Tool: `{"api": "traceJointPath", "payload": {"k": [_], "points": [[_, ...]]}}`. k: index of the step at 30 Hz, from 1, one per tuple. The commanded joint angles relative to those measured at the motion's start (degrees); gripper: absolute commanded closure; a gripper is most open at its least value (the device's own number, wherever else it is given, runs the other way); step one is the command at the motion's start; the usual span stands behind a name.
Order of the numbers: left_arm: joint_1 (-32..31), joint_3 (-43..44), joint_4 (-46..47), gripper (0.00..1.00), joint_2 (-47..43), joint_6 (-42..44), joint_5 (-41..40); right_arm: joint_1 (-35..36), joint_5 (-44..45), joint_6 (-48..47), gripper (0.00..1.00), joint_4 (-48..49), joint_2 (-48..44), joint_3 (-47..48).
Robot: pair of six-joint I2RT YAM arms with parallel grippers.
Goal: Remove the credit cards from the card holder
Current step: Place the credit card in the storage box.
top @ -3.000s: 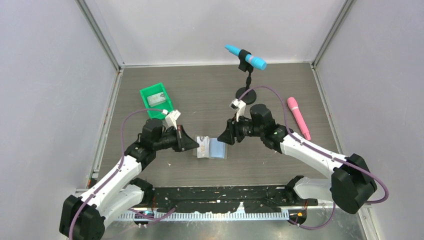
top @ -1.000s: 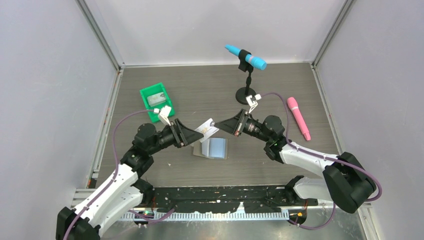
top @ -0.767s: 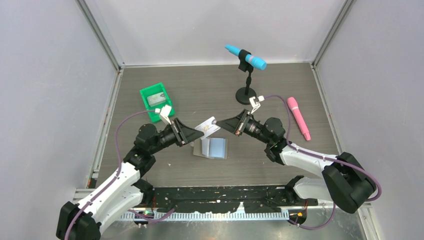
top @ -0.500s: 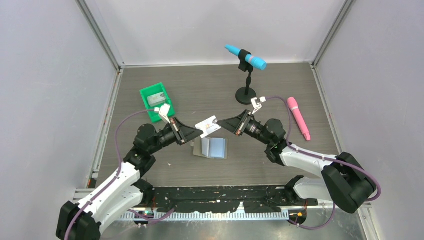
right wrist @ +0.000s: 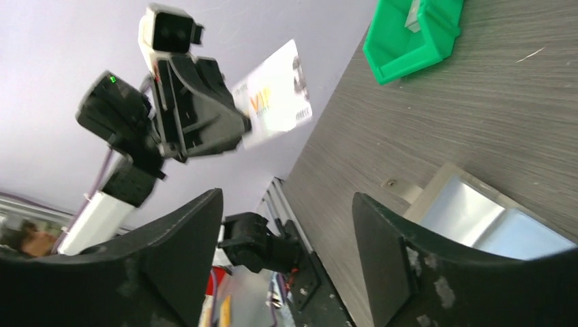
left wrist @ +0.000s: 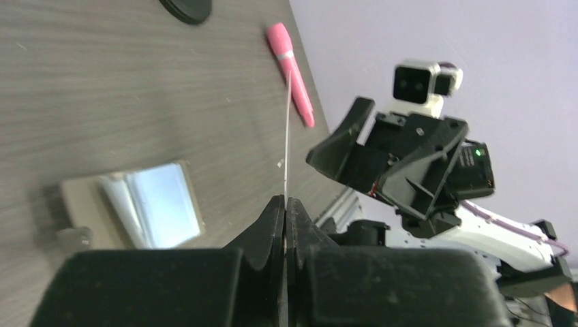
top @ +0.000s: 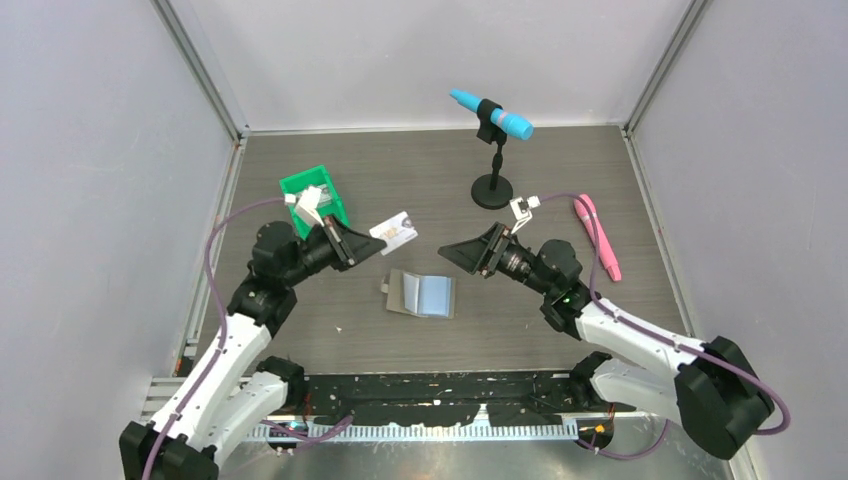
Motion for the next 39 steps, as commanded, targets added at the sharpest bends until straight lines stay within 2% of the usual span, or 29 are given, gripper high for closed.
{"api": "traceJointPath", "payload": {"k": [1,3,5,9,14,18,27,39], "points": [[7.0,7.5,-12.8,1.00,1.6,9.3,4.1,-0.1,1.8,-8.6,0.15,-11.2,-5.2,3.3],[11.6,10.4,-16.6,1.00,3.5,11.5,6.5,-0.2,2.7,-11.4,0.05,-16.0,-8.5,4.1],[16.3,14.0,-20.8,1.00,6.7,13.5,8.3,-0.2,3.7,-14.3,0.01,-20.2,-10.8,4.8],[26.1,22.3,-30.5,1.00,16.8,19.4,9.8,-0.1,5.0,-19.2,0.04,-26.3,-14.1,5.7],[32.9,31.9,-37.5,1.00,29.2,24.5,5.5,-0.1,5.3,-21.7,0.05,-30.3,-16.4,6.1],[33.3,40.4,-40.6,1.00,37.7,26.9,-1.9,-0.1,5.4,-23.4,0.05,-32.8,-17.1,6.7],[33.3,57.2,-47.2,1.00,55.5,29.1,-6.3,-0.1,5.4,-25.3,0.04,-34.7,-14.7,8.4],[33.1,68.6,-48.4,1.00,67.3,30.2,-5.0,-0.1,8.6,-26.5,0.04,-36.6,-11.1,11.9]]}}
